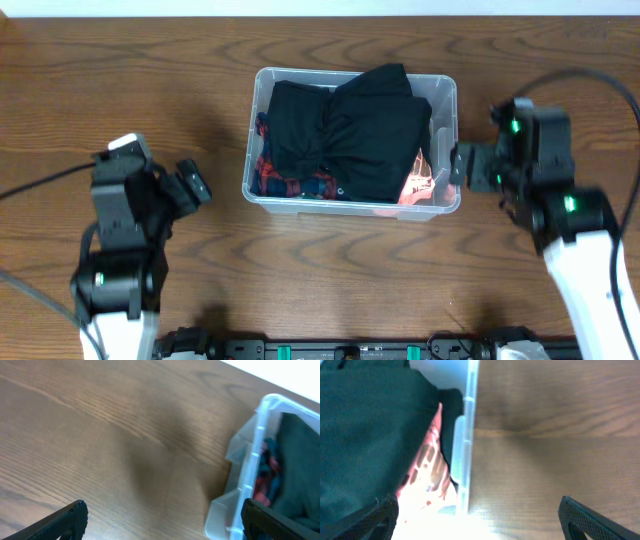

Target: Pack container

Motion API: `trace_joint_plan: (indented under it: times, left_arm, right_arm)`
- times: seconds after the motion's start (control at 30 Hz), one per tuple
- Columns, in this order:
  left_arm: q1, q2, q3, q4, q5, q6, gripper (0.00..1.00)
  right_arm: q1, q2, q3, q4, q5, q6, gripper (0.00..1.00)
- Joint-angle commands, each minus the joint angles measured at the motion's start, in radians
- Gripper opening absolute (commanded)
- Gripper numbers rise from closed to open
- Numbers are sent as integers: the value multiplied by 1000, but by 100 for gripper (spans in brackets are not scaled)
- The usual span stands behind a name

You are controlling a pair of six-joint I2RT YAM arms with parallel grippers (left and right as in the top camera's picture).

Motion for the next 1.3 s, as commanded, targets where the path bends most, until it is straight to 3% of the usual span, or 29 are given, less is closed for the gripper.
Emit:
trace_joint_plan:
  times: [0.0, 0.27, 0.6, 0.97, 1.27]
  left_arm:
    - [-22, -113, -69, -15, 14, 25, 98]
    - [-29, -296, -168, -38, 14, -86, 98]
    - [-29, -290, -168, -42, 14, -86, 98]
    - [-29, -290, -168, -42, 14, -86, 98]
    - [-29, -290, -168, -42, 14, -86, 98]
  right_arm:
    - [7, -167, -141, 35, 54, 43, 99]
    - [6, -476, -325, -6, 81, 43, 99]
    - [6, -510, -338, -169, 81, 43, 99]
    - [6, -528, -338, -184, 81, 43, 99]
    - [-34, -795, -415, -116, 75, 8, 99]
